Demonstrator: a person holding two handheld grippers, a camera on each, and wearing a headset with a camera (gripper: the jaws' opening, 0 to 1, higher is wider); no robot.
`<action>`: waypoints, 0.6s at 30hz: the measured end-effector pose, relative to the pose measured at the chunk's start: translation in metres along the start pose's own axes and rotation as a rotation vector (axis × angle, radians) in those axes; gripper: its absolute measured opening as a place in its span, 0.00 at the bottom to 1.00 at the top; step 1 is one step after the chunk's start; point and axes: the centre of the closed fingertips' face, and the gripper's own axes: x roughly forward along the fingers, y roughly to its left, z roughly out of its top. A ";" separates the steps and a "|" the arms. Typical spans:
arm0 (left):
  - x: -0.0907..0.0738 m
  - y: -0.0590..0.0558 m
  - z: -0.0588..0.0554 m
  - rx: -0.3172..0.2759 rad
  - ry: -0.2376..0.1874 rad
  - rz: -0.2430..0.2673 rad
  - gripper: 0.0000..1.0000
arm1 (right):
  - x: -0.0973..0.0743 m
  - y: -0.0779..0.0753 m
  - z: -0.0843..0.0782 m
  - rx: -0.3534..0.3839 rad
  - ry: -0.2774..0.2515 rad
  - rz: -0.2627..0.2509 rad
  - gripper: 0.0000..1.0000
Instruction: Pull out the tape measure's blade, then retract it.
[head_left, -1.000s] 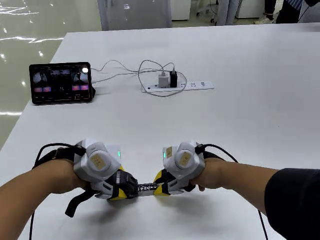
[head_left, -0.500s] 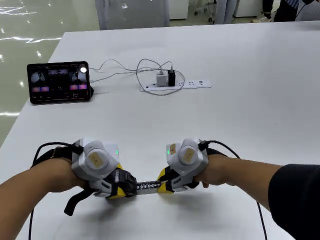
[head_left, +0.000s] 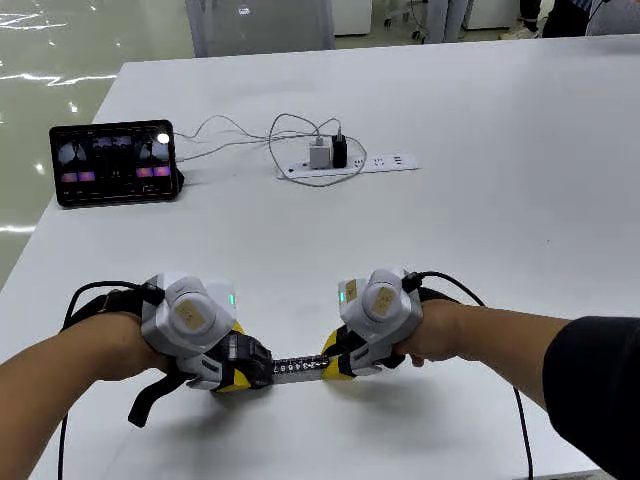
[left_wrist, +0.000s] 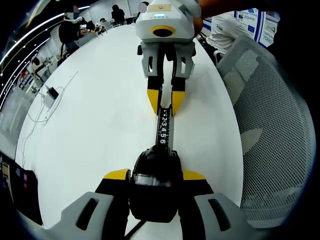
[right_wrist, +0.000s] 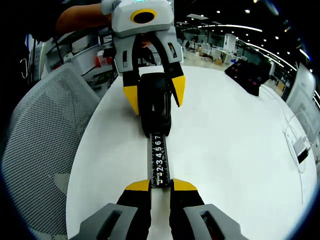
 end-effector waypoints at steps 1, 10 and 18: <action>0.000 0.000 0.000 0.000 0.000 0.000 0.32 | -0.001 0.000 -0.001 0.002 0.001 0.000 0.09; 0.000 0.000 0.000 -0.001 0.002 0.000 0.32 | -0.005 -0.001 -0.006 0.006 0.005 -0.003 0.09; 0.000 -0.001 0.000 -0.001 0.002 -0.002 0.32 | -0.007 0.000 -0.009 0.010 0.005 -0.004 0.09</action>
